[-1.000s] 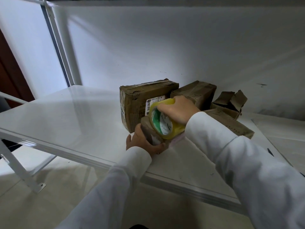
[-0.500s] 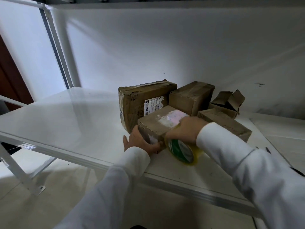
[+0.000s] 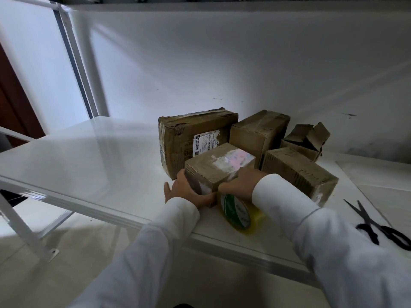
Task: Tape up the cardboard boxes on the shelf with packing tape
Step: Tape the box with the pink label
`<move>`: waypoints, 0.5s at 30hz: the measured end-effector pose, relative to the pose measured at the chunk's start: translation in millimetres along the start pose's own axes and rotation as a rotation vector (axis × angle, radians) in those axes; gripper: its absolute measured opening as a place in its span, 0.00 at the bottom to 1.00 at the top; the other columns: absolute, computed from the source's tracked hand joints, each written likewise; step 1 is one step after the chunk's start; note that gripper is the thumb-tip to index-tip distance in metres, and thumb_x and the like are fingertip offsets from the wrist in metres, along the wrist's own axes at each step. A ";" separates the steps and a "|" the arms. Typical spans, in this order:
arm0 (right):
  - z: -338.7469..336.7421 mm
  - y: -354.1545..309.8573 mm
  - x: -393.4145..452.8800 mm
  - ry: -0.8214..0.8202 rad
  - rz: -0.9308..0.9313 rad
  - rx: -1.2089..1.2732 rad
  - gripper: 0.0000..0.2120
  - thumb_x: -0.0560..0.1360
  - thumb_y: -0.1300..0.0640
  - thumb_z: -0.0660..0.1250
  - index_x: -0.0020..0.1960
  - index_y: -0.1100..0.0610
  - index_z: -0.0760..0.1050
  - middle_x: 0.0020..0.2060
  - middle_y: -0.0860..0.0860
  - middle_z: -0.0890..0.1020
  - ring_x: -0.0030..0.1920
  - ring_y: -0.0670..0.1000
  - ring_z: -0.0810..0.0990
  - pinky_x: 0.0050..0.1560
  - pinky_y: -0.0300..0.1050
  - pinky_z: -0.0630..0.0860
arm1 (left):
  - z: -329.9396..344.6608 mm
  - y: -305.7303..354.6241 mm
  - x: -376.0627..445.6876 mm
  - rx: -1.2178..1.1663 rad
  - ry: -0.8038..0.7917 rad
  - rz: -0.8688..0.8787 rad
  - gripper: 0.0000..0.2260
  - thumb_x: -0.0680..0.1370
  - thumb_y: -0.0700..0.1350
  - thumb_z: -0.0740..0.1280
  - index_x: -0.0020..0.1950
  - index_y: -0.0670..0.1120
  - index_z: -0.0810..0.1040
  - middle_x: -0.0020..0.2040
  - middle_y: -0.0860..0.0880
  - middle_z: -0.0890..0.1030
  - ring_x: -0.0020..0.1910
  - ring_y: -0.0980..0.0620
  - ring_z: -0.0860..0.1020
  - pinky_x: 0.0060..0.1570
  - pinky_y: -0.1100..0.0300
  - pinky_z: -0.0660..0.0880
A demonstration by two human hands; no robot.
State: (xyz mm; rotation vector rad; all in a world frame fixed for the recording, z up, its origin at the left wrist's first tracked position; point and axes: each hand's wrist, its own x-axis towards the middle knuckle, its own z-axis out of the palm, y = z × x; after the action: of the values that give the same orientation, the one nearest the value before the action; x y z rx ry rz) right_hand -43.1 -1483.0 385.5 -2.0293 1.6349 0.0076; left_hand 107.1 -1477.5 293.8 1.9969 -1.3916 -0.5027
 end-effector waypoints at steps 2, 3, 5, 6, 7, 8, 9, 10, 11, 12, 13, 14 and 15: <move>-4.5 -0.5 -9.4 0.002 -0.060 0.025 0.32 0.74 0.41 0.64 0.74 0.51 0.58 0.67 0.54 0.69 0.63 0.55 0.71 0.59 0.44 0.71 | -1.3 0.9 -2.7 -0.025 -0.018 -0.031 0.43 0.69 0.62 0.71 0.76 0.49 0.53 0.74 0.47 0.65 0.75 0.44 0.58 0.75 0.47 0.41; -9.5 -1.6 -14.6 0.004 -0.093 0.053 0.32 0.75 0.43 0.64 0.74 0.51 0.58 0.68 0.53 0.69 0.64 0.55 0.70 0.60 0.44 0.70 | -0.4 -0.4 -2.1 -0.062 -0.015 -0.056 0.41 0.70 0.62 0.70 0.75 0.49 0.54 0.74 0.47 0.66 0.76 0.43 0.55 0.75 0.47 0.42; -25.1 -5.5 -21.7 0.062 -0.162 0.139 0.33 0.72 0.42 0.68 0.72 0.50 0.60 0.66 0.52 0.70 0.60 0.54 0.71 0.58 0.46 0.71 | 3.6 -6.3 0.1 -0.173 0.012 -0.113 0.37 0.71 0.65 0.66 0.75 0.50 0.58 0.73 0.45 0.67 0.76 0.41 0.54 0.75 0.46 0.47; -33.3 -9.0 -23.2 0.100 -0.186 0.193 0.35 0.69 0.40 0.70 0.71 0.49 0.60 0.63 0.50 0.70 0.58 0.53 0.71 0.57 0.47 0.71 | 7.1 -8.8 0.5 -0.221 0.020 -0.132 0.38 0.69 0.69 0.61 0.74 0.51 0.60 0.72 0.45 0.68 0.75 0.41 0.54 0.75 0.46 0.47; -40.2 -13.8 -23.0 0.127 -0.207 0.256 0.38 0.66 0.39 0.71 0.70 0.47 0.60 0.61 0.48 0.68 0.58 0.52 0.70 0.57 0.48 0.71 | 11.1 -11.0 1.8 -0.274 0.025 -0.145 0.40 0.67 0.71 0.56 0.74 0.52 0.61 0.72 0.45 0.69 0.75 0.41 0.55 0.75 0.47 0.47; -43.9 -19.9 -22.3 0.139 -0.230 0.316 0.40 0.64 0.38 0.72 0.71 0.45 0.59 0.60 0.47 0.67 0.59 0.52 0.69 0.59 0.50 0.70 | 13.9 -11.2 1.4 -0.314 0.028 -0.157 0.38 0.69 0.71 0.53 0.75 0.52 0.61 0.73 0.45 0.68 0.76 0.41 0.54 0.74 0.48 0.46; -44.3 -26.5 -21.2 0.147 -0.256 0.372 0.40 0.64 0.38 0.73 0.71 0.44 0.59 0.60 0.46 0.67 0.60 0.53 0.69 0.60 0.50 0.70 | 15.3 -11.0 0.5 -0.330 0.034 -0.177 0.33 0.74 0.67 0.50 0.76 0.53 0.60 0.74 0.45 0.65 0.76 0.41 0.53 0.74 0.47 0.46; -41.8 -32.5 -19.7 0.157 -0.280 0.422 0.40 0.65 0.38 0.73 0.71 0.44 0.59 0.59 0.46 0.67 0.60 0.53 0.70 0.59 0.50 0.70 | 15.3 -9.5 -0.6 -0.332 0.045 -0.200 0.29 0.78 0.64 0.48 0.77 0.53 0.58 0.76 0.45 0.62 0.76 0.41 0.51 0.73 0.47 0.48; -38.8 -37.4 -17.3 0.166 -0.300 0.470 0.38 0.66 0.39 0.73 0.70 0.44 0.60 0.59 0.45 0.68 0.59 0.52 0.70 0.58 0.49 0.71 | 16.4 -9.1 0.4 -0.329 0.042 -0.215 0.28 0.80 0.62 0.44 0.77 0.53 0.57 0.77 0.45 0.60 0.76 0.42 0.51 0.73 0.46 0.49; -36.4 -41.4 -15.6 0.174 -0.307 0.503 0.35 0.66 0.40 0.72 0.69 0.46 0.63 0.58 0.45 0.70 0.58 0.51 0.72 0.57 0.48 0.72 | 15.0 -6.7 -0.8 -0.319 0.040 -0.213 0.28 0.79 0.61 0.41 0.77 0.52 0.56 0.77 0.46 0.59 0.76 0.42 0.53 0.74 0.47 0.50; -35.8 -44.5 -13.2 0.175 -0.309 0.513 0.31 0.67 0.40 0.71 0.66 0.47 0.67 0.57 0.46 0.73 0.56 0.51 0.74 0.57 0.48 0.73 | 14.4 -5.3 0.0 -0.317 0.043 -0.199 0.29 0.79 0.61 0.40 0.76 0.51 0.58 0.76 0.47 0.61 0.75 0.42 0.55 0.73 0.47 0.52; -37.2 -47.3 -12.2 0.170 -0.305 0.491 0.26 0.68 0.39 0.70 0.62 0.49 0.72 0.55 0.47 0.77 0.53 0.51 0.76 0.56 0.49 0.74 | 11.6 -2.5 -1.2 -0.335 0.058 -0.185 0.28 0.80 0.61 0.42 0.75 0.51 0.60 0.74 0.49 0.64 0.74 0.41 0.59 0.73 0.47 0.55; -39.8 -49.9 -11.1 0.162 -0.294 0.449 0.22 0.69 0.39 0.69 0.58 0.50 0.76 0.52 0.47 0.79 0.50 0.51 0.77 0.56 0.50 0.75 | 10.3 -1.4 -1.3 -0.367 0.072 -0.176 0.27 0.79 0.62 0.46 0.73 0.51 0.64 0.71 0.48 0.68 0.70 0.40 0.65 0.71 0.47 0.59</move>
State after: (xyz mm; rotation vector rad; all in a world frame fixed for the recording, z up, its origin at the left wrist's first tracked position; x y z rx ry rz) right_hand -13.3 -1482.5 443.0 -1.9243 1.2669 -0.5887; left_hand 101.0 -1478.9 285.4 1.8222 -1.0011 -0.7025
